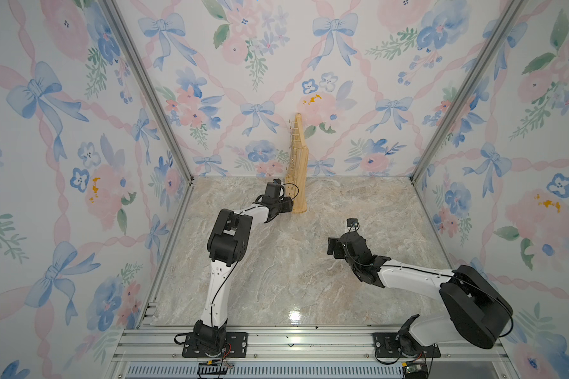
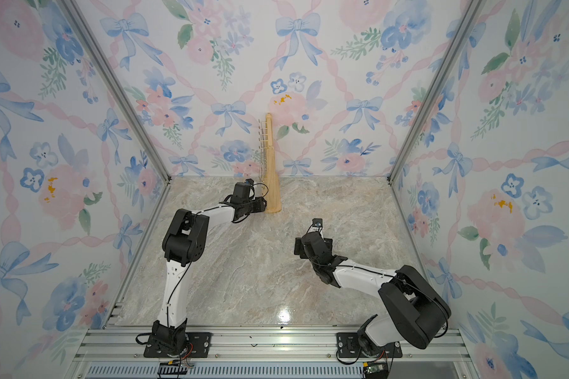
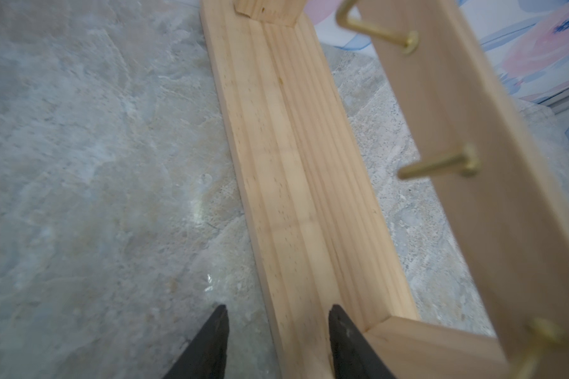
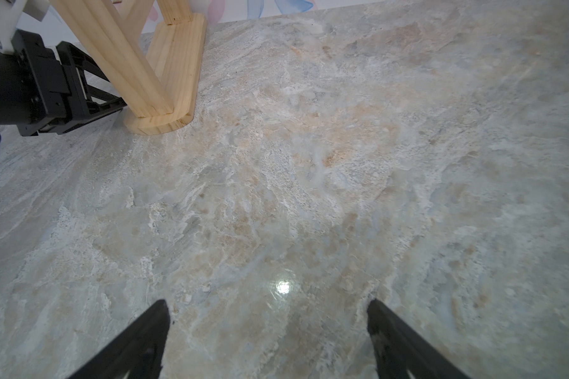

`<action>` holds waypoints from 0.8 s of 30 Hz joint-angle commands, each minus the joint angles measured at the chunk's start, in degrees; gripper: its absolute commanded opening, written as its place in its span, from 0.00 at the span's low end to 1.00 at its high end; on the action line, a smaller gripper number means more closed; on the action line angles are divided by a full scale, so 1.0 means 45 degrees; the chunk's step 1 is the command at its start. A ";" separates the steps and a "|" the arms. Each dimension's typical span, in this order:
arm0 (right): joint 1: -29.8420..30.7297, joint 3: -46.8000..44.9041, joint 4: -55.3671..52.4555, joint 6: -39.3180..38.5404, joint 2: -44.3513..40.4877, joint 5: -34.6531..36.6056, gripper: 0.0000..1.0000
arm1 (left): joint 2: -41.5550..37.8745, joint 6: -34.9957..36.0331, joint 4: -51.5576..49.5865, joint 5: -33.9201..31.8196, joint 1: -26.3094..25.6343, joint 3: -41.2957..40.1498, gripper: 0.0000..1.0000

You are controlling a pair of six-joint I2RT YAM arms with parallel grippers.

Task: Take the necklace off the jewelry display stand
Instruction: Adjust the stand at the center of the board.

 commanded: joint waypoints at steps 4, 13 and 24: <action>0.0107 0.0187 -0.0029 -0.0115 -0.0402 0.0306 0.95 | 0.0467 -0.0598 -0.0915 0.0129 -0.0520 -0.0167 0.51; 0.0068 0.0180 -0.0128 -0.0154 -0.0499 0.0436 0.96 | 0.0547 -0.0916 -0.0890 0.0193 -0.1240 0.0022 0.55; -0.0176 0.0186 -0.0321 -0.0064 -0.0579 0.0535 0.96 | 0.0876 -0.1096 -0.0890 0.0134 -0.1966 0.0422 0.65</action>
